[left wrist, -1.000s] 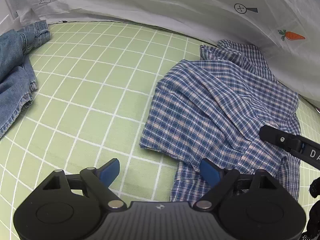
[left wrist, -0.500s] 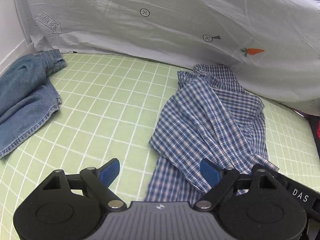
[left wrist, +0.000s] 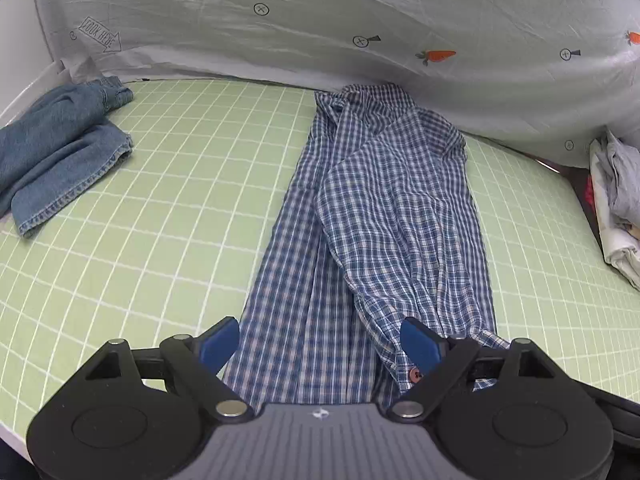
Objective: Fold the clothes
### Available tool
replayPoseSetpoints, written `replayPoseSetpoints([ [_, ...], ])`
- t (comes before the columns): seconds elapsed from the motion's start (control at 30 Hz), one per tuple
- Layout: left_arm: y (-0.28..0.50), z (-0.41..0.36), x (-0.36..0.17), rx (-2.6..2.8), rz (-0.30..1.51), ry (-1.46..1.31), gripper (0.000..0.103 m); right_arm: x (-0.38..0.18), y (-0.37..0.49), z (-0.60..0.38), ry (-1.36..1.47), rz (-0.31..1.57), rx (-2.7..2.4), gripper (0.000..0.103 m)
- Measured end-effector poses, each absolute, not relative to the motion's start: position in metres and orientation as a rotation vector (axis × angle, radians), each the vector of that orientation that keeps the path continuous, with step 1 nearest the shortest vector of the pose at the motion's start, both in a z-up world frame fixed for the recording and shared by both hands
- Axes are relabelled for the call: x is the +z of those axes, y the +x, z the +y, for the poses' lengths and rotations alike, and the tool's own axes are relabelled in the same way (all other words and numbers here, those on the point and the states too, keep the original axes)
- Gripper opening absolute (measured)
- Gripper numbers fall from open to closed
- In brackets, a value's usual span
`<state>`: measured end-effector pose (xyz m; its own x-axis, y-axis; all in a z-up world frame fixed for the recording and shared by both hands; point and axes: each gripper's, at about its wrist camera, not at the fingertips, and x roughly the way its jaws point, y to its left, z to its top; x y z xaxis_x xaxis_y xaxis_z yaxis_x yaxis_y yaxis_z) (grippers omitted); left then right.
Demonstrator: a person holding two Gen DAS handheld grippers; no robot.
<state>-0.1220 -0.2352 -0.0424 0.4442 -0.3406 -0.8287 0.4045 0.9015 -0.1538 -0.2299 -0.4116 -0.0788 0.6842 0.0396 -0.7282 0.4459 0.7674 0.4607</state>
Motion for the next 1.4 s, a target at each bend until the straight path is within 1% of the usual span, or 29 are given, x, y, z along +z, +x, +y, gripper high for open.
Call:
replayPoseSetpoints([
  [0.4,-0.170,-0.219,-0.062,-0.463,1.083,0.114,0.088,-0.097,-0.287,-0.386,0.610,0.880,-0.286,0.003],
  [0.67,-0.183,-0.216,-0.076,-0.461,1.125,0.158,0.088,-0.108,-0.303,-0.378,0.606,0.908,-0.327,0.003],
  [0.83,-0.186,-0.215,-0.084,-0.457,1.143,0.178,0.088,-0.112,-0.304,-0.376,0.598,0.929,-0.345,0.005],
  [0.87,-0.186,-0.215,-0.085,-0.455,1.145,0.181,0.088,-0.113,-0.304,-0.376,0.594,0.933,-0.349,0.007],
  [0.93,-0.186,-0.214,-0.087,-0.448,1.148,0.184,0.088,-0.113,-0.303,-0.375,0.582,0.942,-0.360,0.013],
  [0.97,-0.186,-0.214,-0.088,-0.445,1.150,0.185,0.088,-0.114,-0.303,-0.375,0.571,0.947,-0.367,0.015],
  [1.0,-0.187,-0.213,-0.089,-0.441,1.152,0.187,0.088,-0.115,-0.304,-0.374,0.562,0.952,-0.377,0.022],
  [1.1,-0.184,-0.211,-0.094,-0.424,1.161,0.193,0.088,-0.117,-0.305,-0.376,0.551,0.964,-0.404,0.036],
  [1.13,-0.183,-0.209,-0.095,-0.417,1.163,0.196,0.088,-0.118,-0.305,-0.376,0.541,0.969,-0.414,0.044],
  [1.17,-0.182,-0.207,-0.097,-0.409,1.166,0.200,0.088,-0.118,-0.305,-0.377,0.528,0.974,-0.424,0.049],
  [1.2,-0.181,-0.206,-0.099,-0.401,1.170,0.204,0.088,-0.118,-0.306,-0.377,0.522,0.976,-0.431,0.059],
  [1.23,-0.180,-0.204,-0.102,-0.394,1.176,0.209,0.088,-0.119,-0.307,-0.377,0.519,0.978,-0.436,0.066],
  [1.27,-0.179,-0.202,-0.104,-0.388,1.182,0.214,0.088,-0.120,-0.307,-0.377,0.521,0.979,-0.439,0.068],
  [1.33,-0.177,-0.198,-0.109,-0.375,1.195,0.224,0.088,-0.122,-0.307,-0.376,0.519,0.988,-0.442,0.075],
  [1.4,-0.175,-0.195,-0.114,-0.365,1.208,0.234,0.088,-0.123,-0.306,-0.374,0.514,0.998,-0.446,0.078],
])
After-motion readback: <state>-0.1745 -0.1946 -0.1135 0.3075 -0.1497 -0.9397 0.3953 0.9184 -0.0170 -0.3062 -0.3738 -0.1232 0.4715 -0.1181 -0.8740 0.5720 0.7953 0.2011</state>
